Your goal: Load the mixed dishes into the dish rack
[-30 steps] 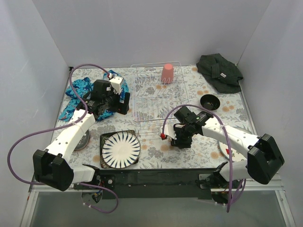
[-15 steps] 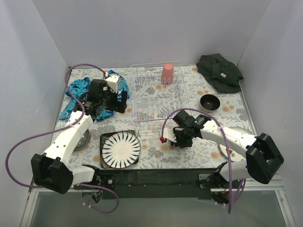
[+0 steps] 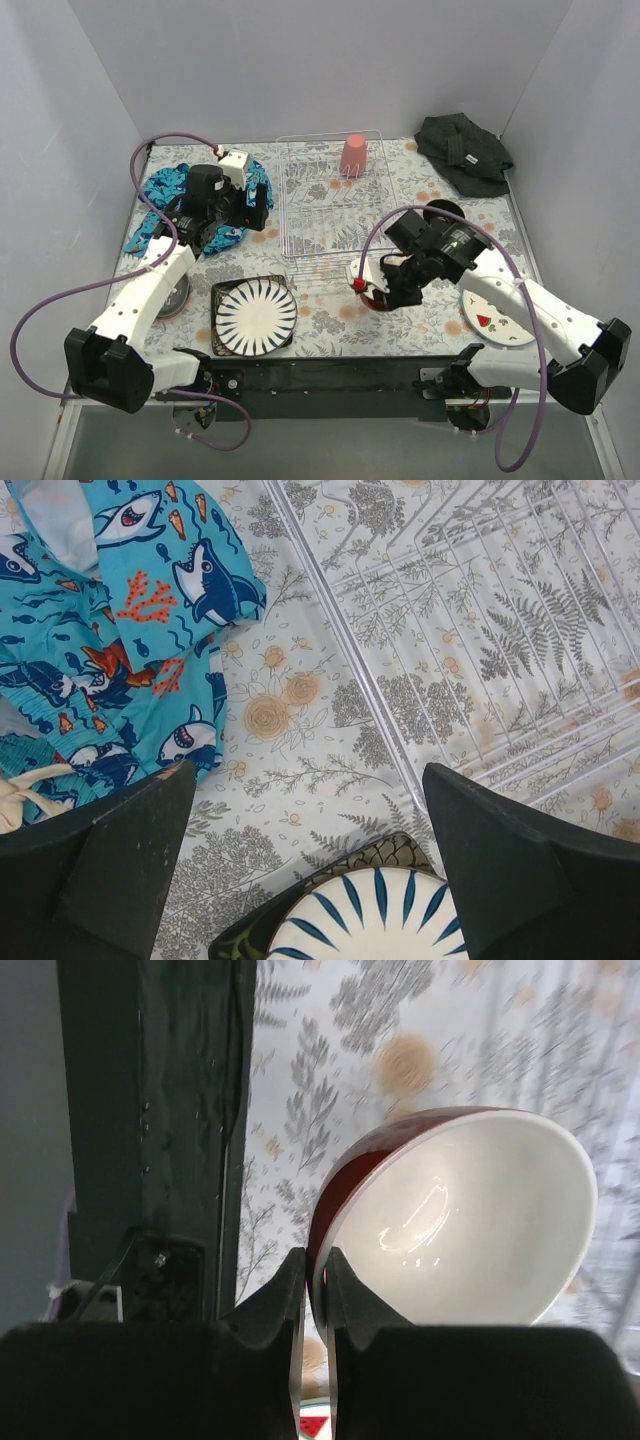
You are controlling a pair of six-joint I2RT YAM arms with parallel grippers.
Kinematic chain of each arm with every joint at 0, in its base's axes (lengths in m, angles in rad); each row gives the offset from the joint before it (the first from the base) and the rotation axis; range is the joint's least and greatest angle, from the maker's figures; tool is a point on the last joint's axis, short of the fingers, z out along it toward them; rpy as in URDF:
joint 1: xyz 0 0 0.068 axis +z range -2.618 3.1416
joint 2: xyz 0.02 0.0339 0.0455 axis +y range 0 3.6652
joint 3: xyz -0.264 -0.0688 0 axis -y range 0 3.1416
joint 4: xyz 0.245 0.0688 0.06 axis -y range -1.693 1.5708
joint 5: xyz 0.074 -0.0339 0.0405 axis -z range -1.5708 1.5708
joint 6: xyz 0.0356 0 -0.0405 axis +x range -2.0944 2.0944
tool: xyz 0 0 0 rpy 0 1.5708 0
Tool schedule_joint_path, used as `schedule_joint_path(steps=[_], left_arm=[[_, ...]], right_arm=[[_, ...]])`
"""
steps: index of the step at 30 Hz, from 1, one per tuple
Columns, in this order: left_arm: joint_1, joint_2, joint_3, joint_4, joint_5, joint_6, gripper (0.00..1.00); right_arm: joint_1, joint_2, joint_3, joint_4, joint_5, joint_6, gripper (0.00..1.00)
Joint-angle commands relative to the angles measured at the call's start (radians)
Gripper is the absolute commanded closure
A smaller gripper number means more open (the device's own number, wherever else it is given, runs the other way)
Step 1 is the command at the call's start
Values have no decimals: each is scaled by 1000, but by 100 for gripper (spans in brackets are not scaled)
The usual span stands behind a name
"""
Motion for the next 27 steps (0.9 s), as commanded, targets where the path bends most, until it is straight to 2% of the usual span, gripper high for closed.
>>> schedule_joint_path(steps=[1,2,6,8,10,11,12,13,14,19,21,27], left_arm=[[5,41,46,59,-56,-41,2],[4,50,52,68,-60,-43,2],[7,96,86,79,-67,-41,2],[10,116,103,94,-131,-40,2],[31,116,72,160,-233,-32,2],[43,104,51,221,-253,-26,2],[63,99,19,248,-286,3,2],[71,96,5,271,-295,20,2],[76,102,0,288,-301,34,2],[89,153,24,242,-304,61,2],[90,174,28,225,-304,71,2],[93,228,50,205,-315,104,2]], right_arm=[[3,41,246,-80,-97,-40,99],[1,61,340,-71,-90,-27,99],[-72,190,516,76,-189,73,99],[-141,239,565,159,-281,186,99],[-239,341,617,309,-376,352,99],[-263,368,626,415,-442,486,99],[-283,417,628,470,-473,554,99],[-316,436,614,529,-499,622,99],[-330,453,602,667,-545,779,99],[-367,529,506,963,-634,1084,99],[-375,552,410,1116,-675,1229,99],[-378,617,256,1417,-693,1489,99]])
